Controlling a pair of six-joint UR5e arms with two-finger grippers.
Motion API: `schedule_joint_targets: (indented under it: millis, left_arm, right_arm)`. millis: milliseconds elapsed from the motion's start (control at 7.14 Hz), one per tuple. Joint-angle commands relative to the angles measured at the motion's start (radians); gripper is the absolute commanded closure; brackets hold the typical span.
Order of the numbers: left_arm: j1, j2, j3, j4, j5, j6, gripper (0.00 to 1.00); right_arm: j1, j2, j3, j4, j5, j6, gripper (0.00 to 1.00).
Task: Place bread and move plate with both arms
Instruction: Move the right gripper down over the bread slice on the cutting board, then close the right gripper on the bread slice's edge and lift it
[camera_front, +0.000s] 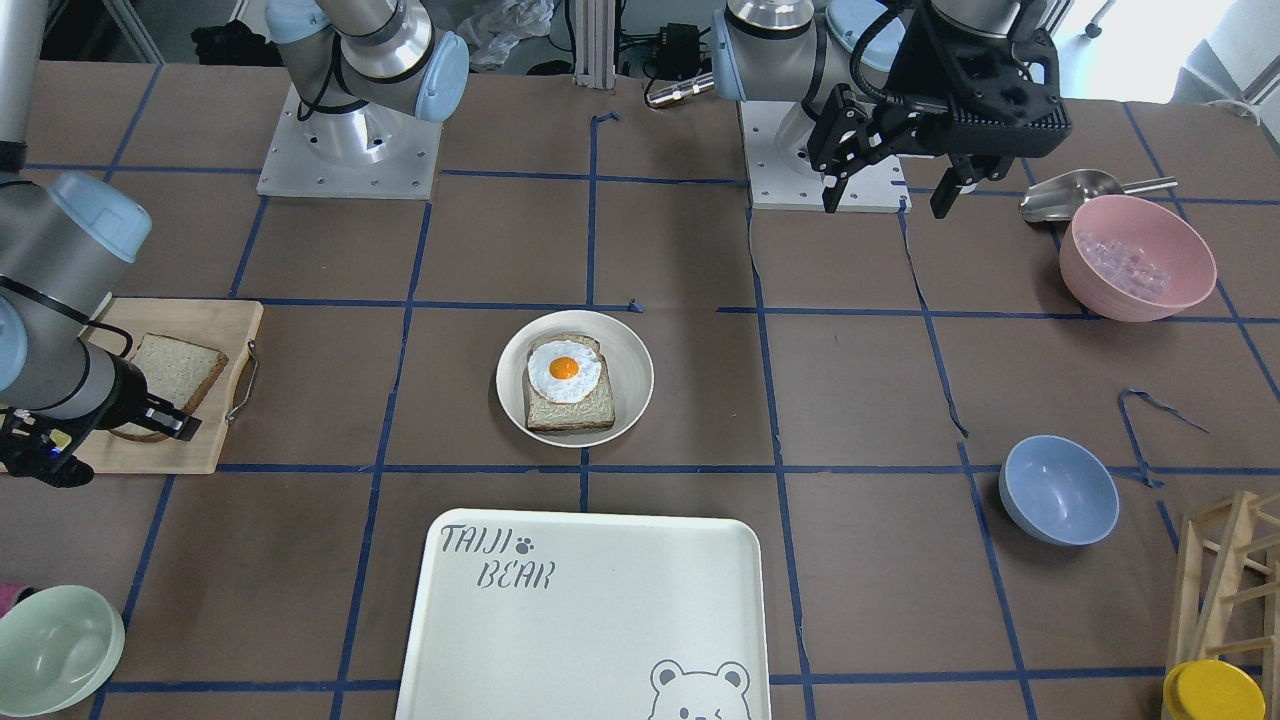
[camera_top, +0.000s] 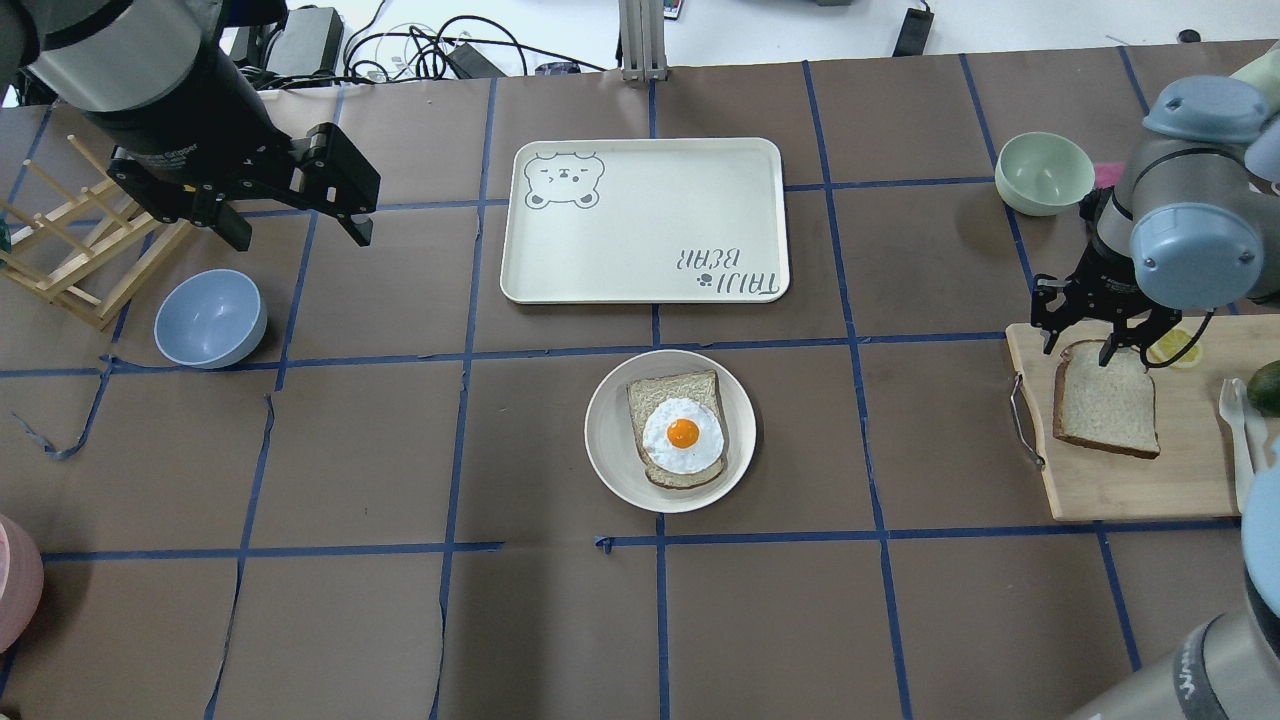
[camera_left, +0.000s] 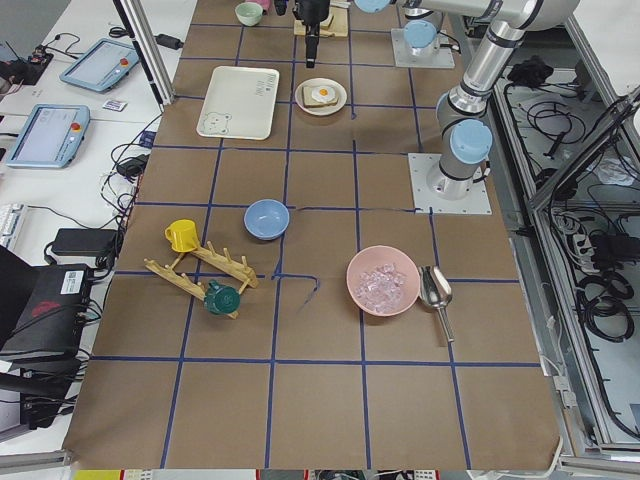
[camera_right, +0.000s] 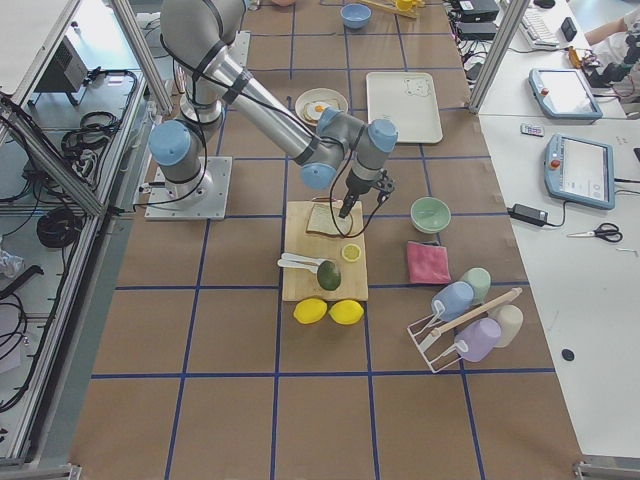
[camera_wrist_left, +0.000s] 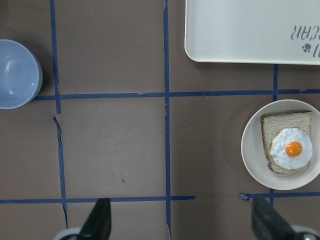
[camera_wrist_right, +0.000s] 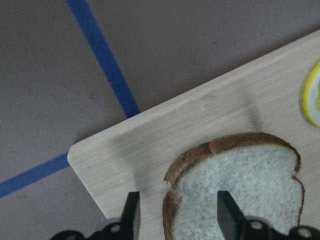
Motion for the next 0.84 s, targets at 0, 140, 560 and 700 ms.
schedule_joint_targets:
  millis: [0,140,560,700]
  left_arm:
    - [0.000,0.000,0.000,0.000,0.000,0.000,0.00]
    - [0.000,0.000,0.000,-0.001,0.000,0.000,0.00]
    - [0.000,0.002,0.000,-0.001,0.000,0.002,0.00]
    - [0.000,0.000,0.000,-0.001,0.000,0.000,0.00]
  right_arm:
    - [-0.005,0.009,0.000,0.000,-0.001,-0.001,0.41]
    - [-0.008,0.009,0.000,0.006,-0.001,-0.001,0.49]
    - [-0.017,0.010,0.000,0.008,0.005,0.002,0.94]
    - [-0.019,0.010,-0.001,0.011,0.010,0.001,1.00]
